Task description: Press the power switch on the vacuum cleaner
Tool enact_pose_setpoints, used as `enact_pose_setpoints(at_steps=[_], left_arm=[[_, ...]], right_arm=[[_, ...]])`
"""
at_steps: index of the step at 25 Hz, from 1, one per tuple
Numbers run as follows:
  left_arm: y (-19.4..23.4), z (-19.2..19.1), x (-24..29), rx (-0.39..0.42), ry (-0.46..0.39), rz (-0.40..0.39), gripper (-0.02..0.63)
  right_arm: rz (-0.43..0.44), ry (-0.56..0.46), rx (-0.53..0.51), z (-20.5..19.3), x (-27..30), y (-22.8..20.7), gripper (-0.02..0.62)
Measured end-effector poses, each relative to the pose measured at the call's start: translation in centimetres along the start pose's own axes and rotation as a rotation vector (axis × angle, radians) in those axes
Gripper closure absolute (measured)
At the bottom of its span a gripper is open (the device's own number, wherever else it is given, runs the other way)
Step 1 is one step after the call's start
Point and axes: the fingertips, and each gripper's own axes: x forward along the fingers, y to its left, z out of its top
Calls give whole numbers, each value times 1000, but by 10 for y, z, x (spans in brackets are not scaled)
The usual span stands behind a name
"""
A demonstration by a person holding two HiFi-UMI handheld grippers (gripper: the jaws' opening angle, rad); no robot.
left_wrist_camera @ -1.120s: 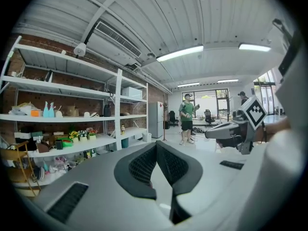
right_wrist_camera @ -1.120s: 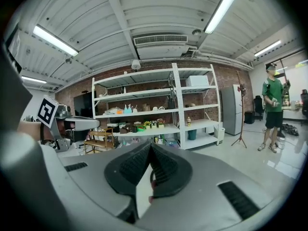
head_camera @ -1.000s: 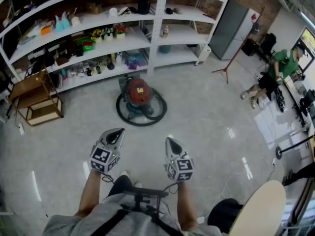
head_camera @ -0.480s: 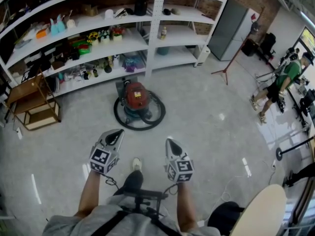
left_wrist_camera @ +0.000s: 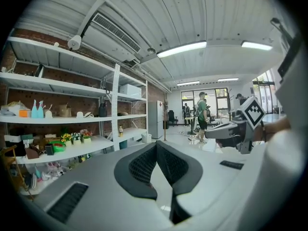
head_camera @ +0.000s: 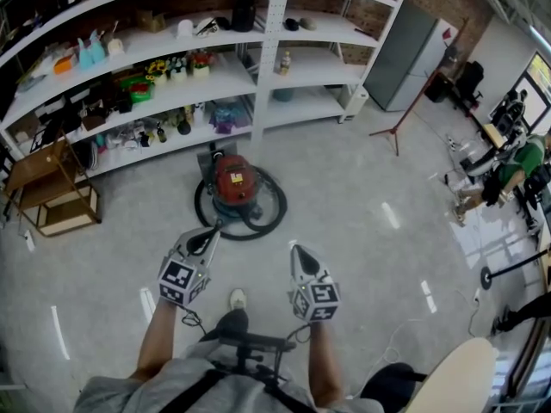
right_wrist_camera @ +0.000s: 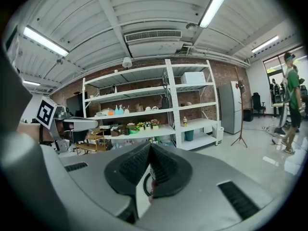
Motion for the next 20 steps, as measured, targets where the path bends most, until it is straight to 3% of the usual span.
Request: enact_pose_setpoints(at_steps=[20], left_arm=[[97,21,120,-33,3,34,600]], right_arm=[[33,15,-35,54,143,-53,583]])
